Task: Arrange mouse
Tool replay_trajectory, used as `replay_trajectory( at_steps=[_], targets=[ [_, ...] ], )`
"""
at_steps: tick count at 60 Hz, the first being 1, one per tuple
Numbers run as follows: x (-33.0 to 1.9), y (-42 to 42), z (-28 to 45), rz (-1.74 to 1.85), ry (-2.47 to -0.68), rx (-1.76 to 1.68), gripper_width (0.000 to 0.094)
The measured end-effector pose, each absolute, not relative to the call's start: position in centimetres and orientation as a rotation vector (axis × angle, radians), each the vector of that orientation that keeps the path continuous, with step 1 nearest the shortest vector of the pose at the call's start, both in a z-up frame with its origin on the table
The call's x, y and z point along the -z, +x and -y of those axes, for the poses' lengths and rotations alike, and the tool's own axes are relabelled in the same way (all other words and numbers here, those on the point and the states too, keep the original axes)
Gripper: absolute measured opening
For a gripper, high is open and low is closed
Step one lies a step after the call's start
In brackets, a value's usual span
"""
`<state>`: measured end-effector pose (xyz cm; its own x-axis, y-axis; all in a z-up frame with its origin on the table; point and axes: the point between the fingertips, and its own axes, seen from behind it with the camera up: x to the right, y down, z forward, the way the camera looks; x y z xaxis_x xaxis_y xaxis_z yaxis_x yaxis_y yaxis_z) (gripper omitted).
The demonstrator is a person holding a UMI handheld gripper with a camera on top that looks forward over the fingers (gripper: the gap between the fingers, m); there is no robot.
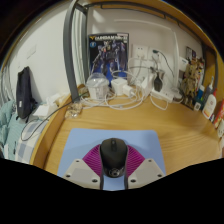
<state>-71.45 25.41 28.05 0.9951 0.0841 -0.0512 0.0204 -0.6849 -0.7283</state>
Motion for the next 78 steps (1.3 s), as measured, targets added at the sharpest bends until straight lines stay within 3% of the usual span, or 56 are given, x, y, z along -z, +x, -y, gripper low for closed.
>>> replay_trajectory(
  at_steps=[7, 18, 23, 28, 35, 47, 54, 66, 78],
  targets=[
    [-27.4, -71.4, -25.3, 0.086, -2.314, -0.083, 0.028],
    [-27.3, -71.2, -25.0, 0.04, -2.316, -0.117, 0.0469],
    [-27.9, -70.5, -24.6, 0.007, -2.353, -0.113, 0.0737],
    [-30.5, -69.4, -24.5, 0.005, -2.336, -0.095, 0.0855],
    [-36.5, -67.8, -24.6, 0.007, -2.282, -0.108, 0.0856],
    [-50.2, -61.7, -24.3, -0.027, -2.103, -0.085, 0.0867],
    [-55.9, -57.5, -23.2, -0.054, -2.037, -0.067, 0.0865],
    [-60.6, -50.6, -20.3, -0.091, -1.991, -0.041, 0.0857],
    [-59.8, -44.6, -17.6, -0.117, -2.008, -0.027, 0.0853]
  ],
)
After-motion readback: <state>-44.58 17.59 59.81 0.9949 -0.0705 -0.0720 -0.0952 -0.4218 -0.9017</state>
